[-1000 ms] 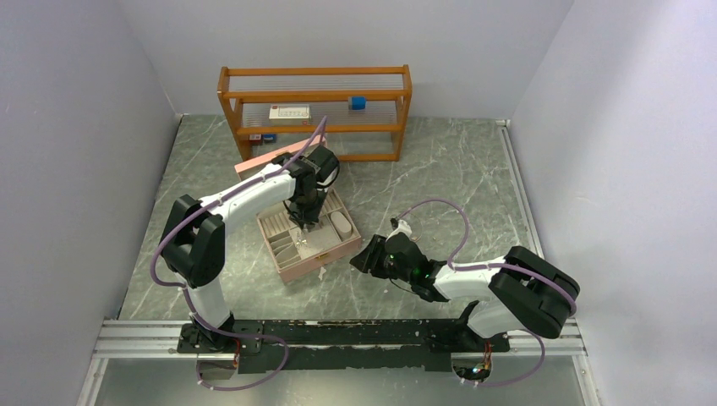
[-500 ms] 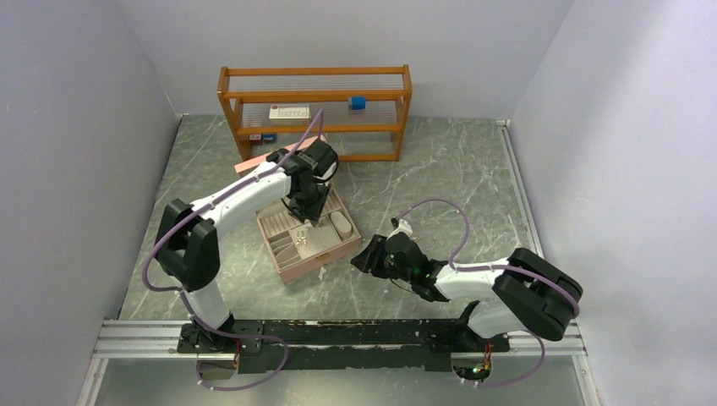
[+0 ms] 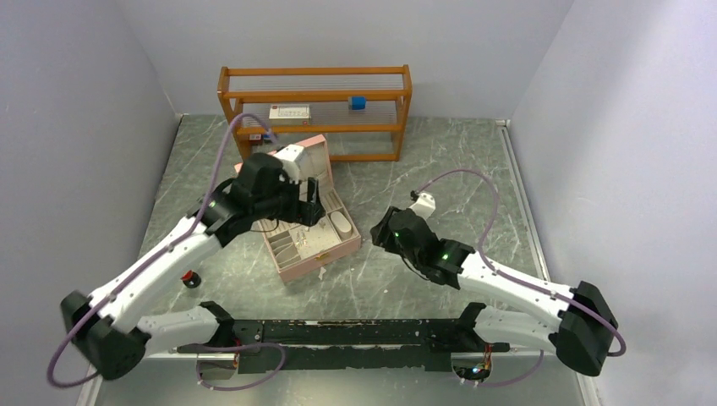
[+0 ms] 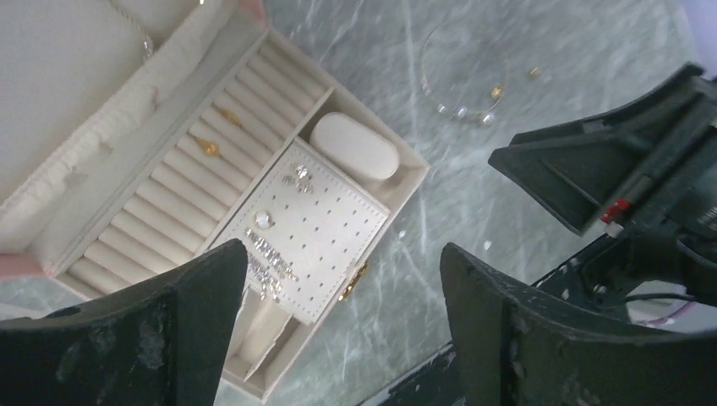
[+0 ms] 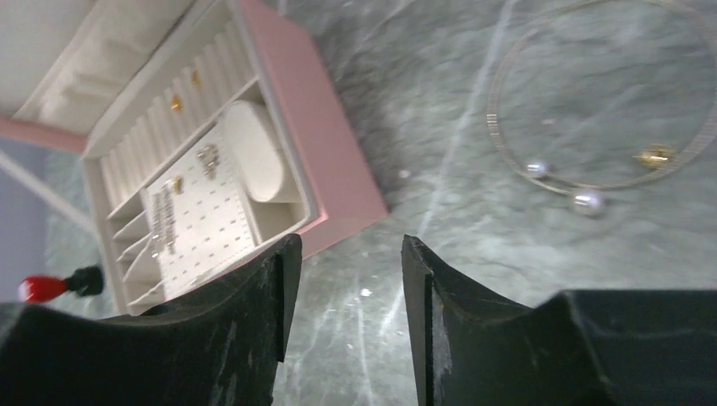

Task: Organize the mixed jewelry

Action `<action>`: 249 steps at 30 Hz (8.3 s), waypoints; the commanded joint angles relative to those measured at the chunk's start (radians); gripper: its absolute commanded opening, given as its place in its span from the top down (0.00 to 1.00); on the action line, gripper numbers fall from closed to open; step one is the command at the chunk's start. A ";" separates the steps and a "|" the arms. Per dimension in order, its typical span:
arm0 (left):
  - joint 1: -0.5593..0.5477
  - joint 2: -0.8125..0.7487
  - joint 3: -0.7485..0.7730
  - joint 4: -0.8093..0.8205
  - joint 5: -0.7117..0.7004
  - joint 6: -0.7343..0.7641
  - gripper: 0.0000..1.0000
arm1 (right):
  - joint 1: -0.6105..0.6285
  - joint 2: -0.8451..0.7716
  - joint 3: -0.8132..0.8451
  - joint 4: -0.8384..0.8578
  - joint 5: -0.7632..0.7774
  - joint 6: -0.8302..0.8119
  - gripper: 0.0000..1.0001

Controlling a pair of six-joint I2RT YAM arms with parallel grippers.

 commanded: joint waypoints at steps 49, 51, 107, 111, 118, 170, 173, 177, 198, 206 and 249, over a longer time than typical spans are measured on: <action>0.001 -0.086 -0.365 0.584 0.255 -0.083 0.31 | -0.379 0.201 0.100 -0.711 0.003 0.159 0.60; 0.001 -0.085 -0.364 0.582 0.253 -0.082 0.31 | -0.378 0.194 0.085 -0.683 -0.008 0.155 0.64; 0.002 -0.154 -0.395 1.001 0.491 -0.532 0.08 | -0.495 0.010 0.031 0.510 -1.303 0.187 1.00; 0.002 -0.123 -0.410 1.108 0.557 -0.585 0.12 | -0.494 0.010 0.009 0.674 -1.333 0.277 1.00; -0.004 -0.100 -0.449 1.275 0.635 -0.637 0.25 | -0.495 0.027 -0.008 0.856 -1.359 0.388 1.00; -0.024 -0.014 -0.457 1.442 0.657 -0.713 0.81 | -0.493 0.074 -0.043 0.993 -1.370 0.481 1.00; -0.024 -0.022 -0.450 1.418 0.649 -0.694 0.83 | -0.493 0.074 -0.042 0.979 -1.364 0.467 1.00; -0.024 -0.034 -0.444 1.366 0.619 -0.656 0.83 | -0.494 0.057 -0.035 0.914 -1.337 0.414 0.95; -0.025 0.022 0.058 0.054 0.255 0.135 0.85 | -0.404 -0.037 -0.266 0.495 -0.896 0.142 0.37; -0.042 0.190 0.210 -0.182 0.049 0.224 0.85 | -0.159 0.186 -0.293 0.536 -0.577 0.157 0.40; -0.046 0.559 0.301 -0.274 -0.110 0.225 0.85 | -0.031 0.348 -0.336 0.721 -0.375 0.147 0.44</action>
